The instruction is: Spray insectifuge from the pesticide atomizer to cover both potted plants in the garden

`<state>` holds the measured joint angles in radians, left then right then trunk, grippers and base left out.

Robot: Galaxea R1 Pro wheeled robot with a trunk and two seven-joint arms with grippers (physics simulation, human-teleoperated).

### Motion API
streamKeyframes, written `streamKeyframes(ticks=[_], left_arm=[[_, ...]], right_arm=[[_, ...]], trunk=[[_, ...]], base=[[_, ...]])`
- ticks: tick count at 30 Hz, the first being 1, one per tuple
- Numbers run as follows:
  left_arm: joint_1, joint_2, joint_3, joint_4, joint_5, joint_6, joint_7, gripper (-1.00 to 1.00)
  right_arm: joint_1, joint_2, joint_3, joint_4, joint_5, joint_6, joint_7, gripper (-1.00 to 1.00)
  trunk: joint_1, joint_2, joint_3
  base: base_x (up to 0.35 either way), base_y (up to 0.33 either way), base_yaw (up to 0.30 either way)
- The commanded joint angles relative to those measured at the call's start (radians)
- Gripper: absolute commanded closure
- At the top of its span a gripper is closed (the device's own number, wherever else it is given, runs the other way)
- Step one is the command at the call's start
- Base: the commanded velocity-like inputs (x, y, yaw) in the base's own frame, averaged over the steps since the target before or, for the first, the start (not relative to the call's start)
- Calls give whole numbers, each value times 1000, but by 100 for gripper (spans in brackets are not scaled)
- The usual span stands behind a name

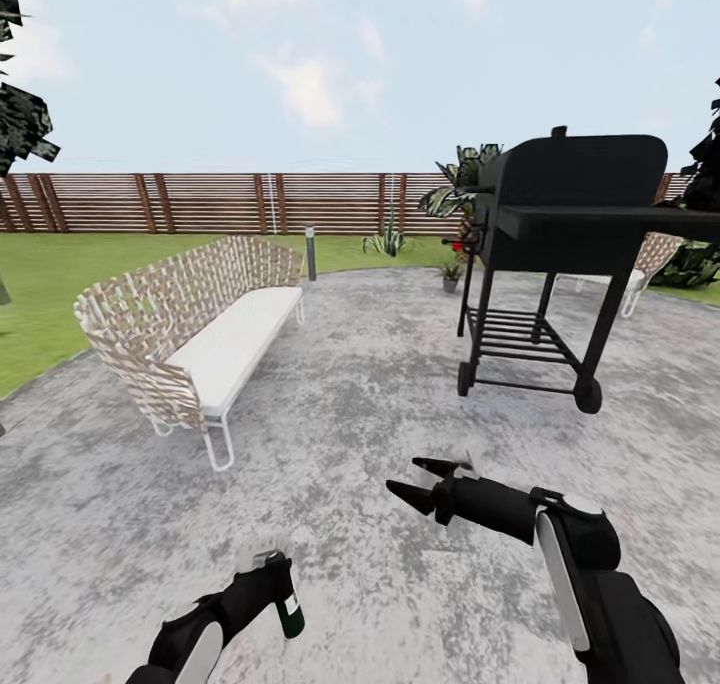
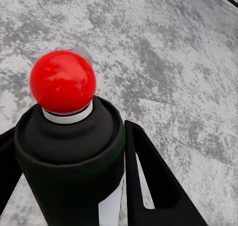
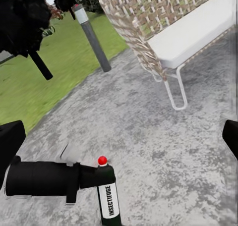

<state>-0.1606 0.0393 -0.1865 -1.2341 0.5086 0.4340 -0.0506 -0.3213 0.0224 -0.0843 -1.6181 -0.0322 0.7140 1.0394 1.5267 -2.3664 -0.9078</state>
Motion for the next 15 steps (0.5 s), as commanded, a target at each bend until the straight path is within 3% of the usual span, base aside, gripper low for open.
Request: streamKeyframes(ticks=[1, 2, 5, 9, 10, 15], left_arm=[[-1, 1, -1, -1, 4, 4, 0, 100], [-1, 0, -1, 7, 4, 3, 0, 100], [-1, 0, -1, 10, 4, 3, 0, 100], [-1, 0, -1, 11, 4, 2, 0, 100], [-1, 0, -1, 11, 3, 2, 1, 100], [-1, 0, -1, 11, 0, 2, 3, 100]], right_arm=[[0, 1, -2, 0, -3, 9, 2, -100], [1, 1, -31, 0, -4, 8, 1, -100], [0, 2, -43, 0, -4, 7, 0, -100], [4, 5, -48, 0, -4, -17, 4, -100], [10, 11, -48, 0, -5, -67, 0, -100], [13, 13, -47, 0, -4, -84, -3, -100]], trunk=[[0, 0, -1], [0, 0, -1], [0, 0, -1], [0, 0, -1], [0, 0, -1], [0, 0, -1]], base=[[339, 0, 0], [339, 0, 0], [339, 0, 0], [339, 0, 0], [339, 0, 0], [339, 0, 0]])
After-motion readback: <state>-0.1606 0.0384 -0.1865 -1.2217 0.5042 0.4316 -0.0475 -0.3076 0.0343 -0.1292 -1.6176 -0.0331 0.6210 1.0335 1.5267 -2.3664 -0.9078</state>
